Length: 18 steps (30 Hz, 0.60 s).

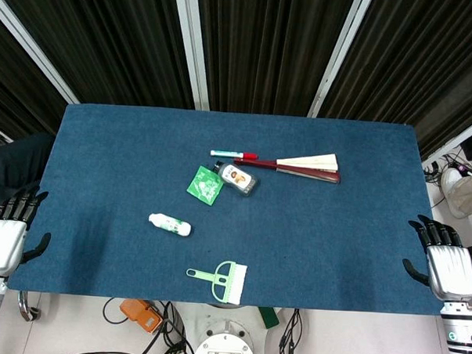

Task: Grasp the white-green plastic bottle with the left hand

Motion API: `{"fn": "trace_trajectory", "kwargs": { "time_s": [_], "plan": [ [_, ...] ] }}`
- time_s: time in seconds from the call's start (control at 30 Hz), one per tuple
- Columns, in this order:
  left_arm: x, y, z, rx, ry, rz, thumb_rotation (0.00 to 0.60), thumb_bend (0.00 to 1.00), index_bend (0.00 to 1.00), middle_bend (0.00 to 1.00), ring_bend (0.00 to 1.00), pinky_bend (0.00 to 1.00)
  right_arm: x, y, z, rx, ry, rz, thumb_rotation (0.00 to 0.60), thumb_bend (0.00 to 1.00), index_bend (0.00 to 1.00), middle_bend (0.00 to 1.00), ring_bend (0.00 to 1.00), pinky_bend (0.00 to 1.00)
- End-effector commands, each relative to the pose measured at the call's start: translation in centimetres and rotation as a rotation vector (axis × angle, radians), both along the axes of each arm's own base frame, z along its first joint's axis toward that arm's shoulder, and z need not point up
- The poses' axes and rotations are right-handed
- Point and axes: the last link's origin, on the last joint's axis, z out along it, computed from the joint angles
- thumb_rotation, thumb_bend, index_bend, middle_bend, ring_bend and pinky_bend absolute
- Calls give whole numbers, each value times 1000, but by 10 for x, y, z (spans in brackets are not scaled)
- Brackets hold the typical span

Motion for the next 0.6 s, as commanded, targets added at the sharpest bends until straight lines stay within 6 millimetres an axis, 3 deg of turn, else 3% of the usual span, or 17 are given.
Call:
{"fn": "trace_trajectory", "kwargs": {
  "time_s": [0.03, 0.6],
  "plan": [
    [0, 0, 0, -2, -1, 0, 600, 324, 92, 44, 29, 134, 0, 0, 0, 0, 0, 1, 600, 347, 256, 205, 213, 216],
    [3, 0, -7, -22, -3, -2, 600, 324, 92, 44, 29, 134, 0, 0, 0, 4, -9, -2, 600, 347, 256, 205, 213, 216]
  ]
}}
